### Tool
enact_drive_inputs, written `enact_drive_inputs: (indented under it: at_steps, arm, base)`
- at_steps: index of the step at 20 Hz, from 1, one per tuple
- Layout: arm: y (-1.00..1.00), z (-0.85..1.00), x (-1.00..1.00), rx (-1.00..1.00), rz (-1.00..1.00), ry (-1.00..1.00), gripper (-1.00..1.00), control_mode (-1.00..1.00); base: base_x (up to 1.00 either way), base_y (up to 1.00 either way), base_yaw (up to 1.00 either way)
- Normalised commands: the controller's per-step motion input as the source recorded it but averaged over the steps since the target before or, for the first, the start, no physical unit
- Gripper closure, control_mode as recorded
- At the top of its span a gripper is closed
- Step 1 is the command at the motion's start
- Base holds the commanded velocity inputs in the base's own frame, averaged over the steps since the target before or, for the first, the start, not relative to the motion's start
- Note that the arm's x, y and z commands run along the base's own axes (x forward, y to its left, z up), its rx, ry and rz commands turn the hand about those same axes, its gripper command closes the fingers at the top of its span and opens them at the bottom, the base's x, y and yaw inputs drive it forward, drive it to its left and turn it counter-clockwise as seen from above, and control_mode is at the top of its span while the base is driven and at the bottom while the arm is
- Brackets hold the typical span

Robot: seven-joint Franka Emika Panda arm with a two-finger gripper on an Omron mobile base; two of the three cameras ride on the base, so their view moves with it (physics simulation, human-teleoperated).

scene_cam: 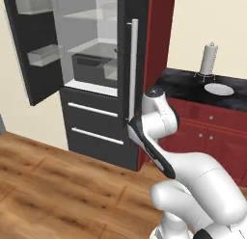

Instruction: Place the fish on the counter behind the older fish on the same shelf of the fridge to maintain FIFO order. Close the fridge door when finished.

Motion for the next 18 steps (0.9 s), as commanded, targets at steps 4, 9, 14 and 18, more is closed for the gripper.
enact_drive_inputs:
  at_steps: [4,9,14,18]
  arm:
    - [0.0,0.0,0.0,0.0,0.0,0.0,1.0,1.0]
    - [0.0,0.0,0.0,0.0,0.0,0.0,1.0,1.0]
    - [0.0,0.0,0.0,0.0,0.0,0.0,1.0,1.0]
    - [0.0,0.0,0.0,0.0,0.0,0.0,1.0,1.0]
  base:
    - [0.65,0.91,0.17]
    - [0.54,0.61,-0.03]
    - [0.74,0.14,-0.31]
    - [0.72,0.41,-0.36]
